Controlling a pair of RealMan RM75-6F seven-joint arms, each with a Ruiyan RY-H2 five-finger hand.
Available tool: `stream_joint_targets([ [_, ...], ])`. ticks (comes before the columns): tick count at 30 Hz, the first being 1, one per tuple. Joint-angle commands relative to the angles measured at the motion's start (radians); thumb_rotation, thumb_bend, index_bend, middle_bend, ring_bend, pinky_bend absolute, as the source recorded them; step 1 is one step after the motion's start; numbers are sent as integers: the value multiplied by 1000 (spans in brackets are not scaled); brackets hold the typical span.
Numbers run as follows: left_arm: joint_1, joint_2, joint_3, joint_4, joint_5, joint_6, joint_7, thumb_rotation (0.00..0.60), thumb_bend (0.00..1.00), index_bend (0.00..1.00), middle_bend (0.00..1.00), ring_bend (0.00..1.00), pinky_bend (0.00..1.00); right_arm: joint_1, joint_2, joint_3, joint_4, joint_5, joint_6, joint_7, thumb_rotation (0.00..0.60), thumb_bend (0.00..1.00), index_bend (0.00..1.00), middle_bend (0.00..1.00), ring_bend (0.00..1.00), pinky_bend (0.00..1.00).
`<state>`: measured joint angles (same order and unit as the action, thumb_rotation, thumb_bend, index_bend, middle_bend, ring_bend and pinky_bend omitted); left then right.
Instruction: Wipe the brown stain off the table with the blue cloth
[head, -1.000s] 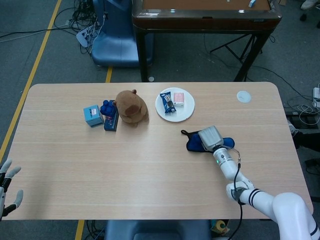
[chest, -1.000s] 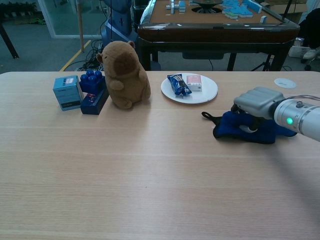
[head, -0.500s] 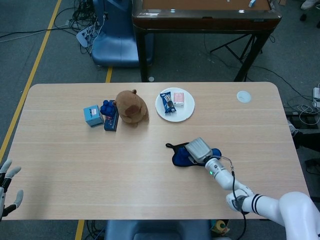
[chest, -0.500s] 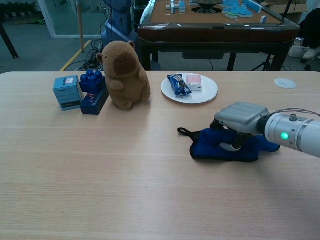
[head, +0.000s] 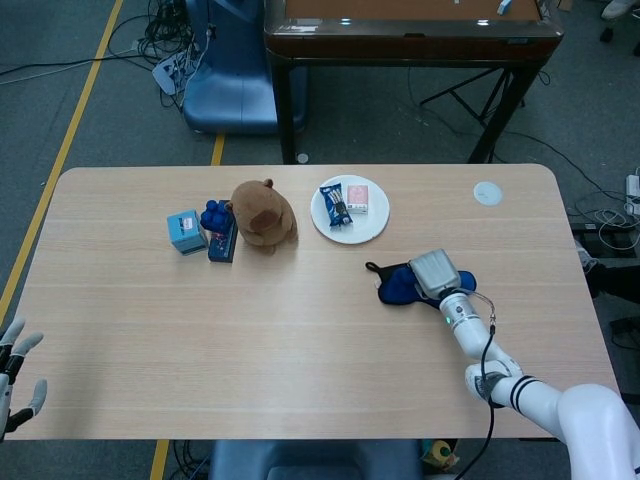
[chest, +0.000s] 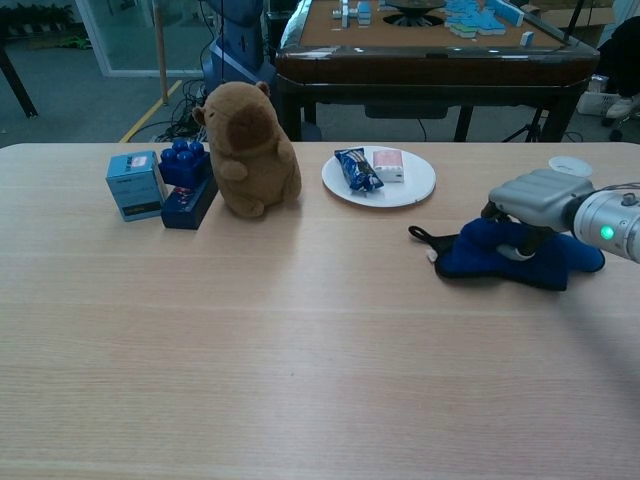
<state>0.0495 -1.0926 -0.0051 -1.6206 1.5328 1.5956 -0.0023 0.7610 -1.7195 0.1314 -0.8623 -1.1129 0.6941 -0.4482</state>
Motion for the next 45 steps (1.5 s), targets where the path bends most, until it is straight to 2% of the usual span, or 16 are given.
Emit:
stream_joint_targets([
  [1, 0, 0, 1, 0, -2, -3, 2, 600, 411, 166, 22, 55, 34, -2, -2, 6, -4, 8, -5, 9, 600, 589, 694, 574, 587, 803],
  [7, 1, -1, 1, -2, 1, 0, 3, 600, 411, 165, 22, 55, 34, -6, 9, -24, -94, -38, -15, 47, 600, 589, 695, 576, 587, 804],
  [19, 1, -2, 3, 2, 1, -2, 3, 600, 411, 166, 22, 54, 34, -10, 91, -120, -394, -213, -1, 141, 600, 589, 696, 577, 586, 804],
  [27, 3, 0, 1, 0, 0, 2, 1, 600, 411, 166, 22, 55, 34, -29, 171, -155, -566, -388, 134, 242, 600, 589, 702, 580, 587, 804],
  [33, 0, 0, 2, -6, 7, 2, 5, 600, 411, 166, 22, 55, 33, -40, 216, -180, -631, -469, 200, 287, 600, 586, 702, 577, 586, 803],
  [35, 0, 1, 2, -7, 8, 2, 7, 600, 410, 166, 22, 55, 34, -42, 227, -190, -641, -484, 205, 296, 600, 559, 692, 542, 553, 778],
  [36, 0, 1, 2, -8, 8, 2, 8, 600, 410, 166, 22, 55, 34, -42, 232, -194, -645, -488, 203, 298, 600, 538, 671, 520, 531, 755],
  [38, 0, 2, 2, -10, 8, 3, 9, 600, 410, 166, 22, 55, 34, -42, 243, -202, -653, -493, 200, 300, 600, 434, 520, 420, 449, 653],
  [41, 0, 2, 2, -12, 8, 3, 11, 600, 410, 166, 22, 55, 34, -46, 261, -206, -672, -492, 202, 290, 600, 187, 166, 195, 265, 436],
  [43, 0, 2, 2, -14, 9, 3, 13, 600, 410, 166, 22, 55, 34, -51, 276, -203, -687, -493, 214, 282, 600, 97, 54, 121, 190, 358],
  [45, -1, 2, 2, -16, 10, 3, 15, 600, 411, 166, 22, 55, 34, -59, 291, -198, -703, -496, 236, 280, 600, 45, 2, 79, 144, 317],
])
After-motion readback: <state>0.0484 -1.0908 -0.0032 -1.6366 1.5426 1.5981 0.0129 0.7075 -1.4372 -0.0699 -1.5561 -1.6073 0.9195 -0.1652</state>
